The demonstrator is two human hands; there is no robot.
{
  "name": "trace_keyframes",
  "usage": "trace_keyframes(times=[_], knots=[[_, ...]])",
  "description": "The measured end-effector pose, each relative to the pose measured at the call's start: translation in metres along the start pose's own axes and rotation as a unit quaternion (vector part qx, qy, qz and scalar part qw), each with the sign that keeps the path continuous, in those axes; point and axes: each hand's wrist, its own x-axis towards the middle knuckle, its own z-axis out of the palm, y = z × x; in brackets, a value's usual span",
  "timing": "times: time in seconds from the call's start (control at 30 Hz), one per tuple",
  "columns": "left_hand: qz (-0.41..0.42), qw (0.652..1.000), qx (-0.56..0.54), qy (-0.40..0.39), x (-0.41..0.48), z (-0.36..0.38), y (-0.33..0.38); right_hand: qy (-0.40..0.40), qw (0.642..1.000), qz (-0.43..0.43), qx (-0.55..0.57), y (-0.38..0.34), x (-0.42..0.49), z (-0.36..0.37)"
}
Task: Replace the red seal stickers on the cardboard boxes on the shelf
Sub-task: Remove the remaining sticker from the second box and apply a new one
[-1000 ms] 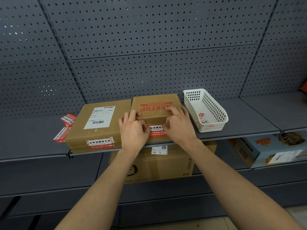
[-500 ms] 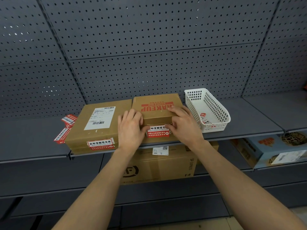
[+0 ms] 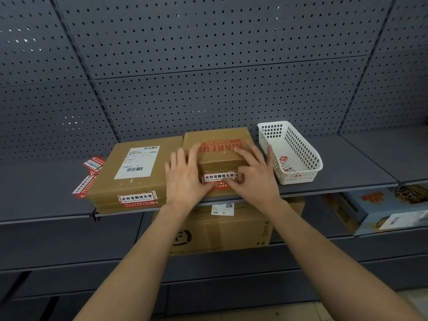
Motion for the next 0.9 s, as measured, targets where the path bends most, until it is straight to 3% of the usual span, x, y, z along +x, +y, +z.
trace_keyframes(times=[0.2,0.9], knots=[[-0.008,0.999,0.047,0.002,-0.003,0.006,0.006,0.038,0.999,0.008,-0.029,-0.009,-0.006,0.015],[0.019,0.996,0.09,0.014,-0.011,0.018,-0.004,0.01,0.996,-0.044,-0.079,0.008,-0.01,0.021]])
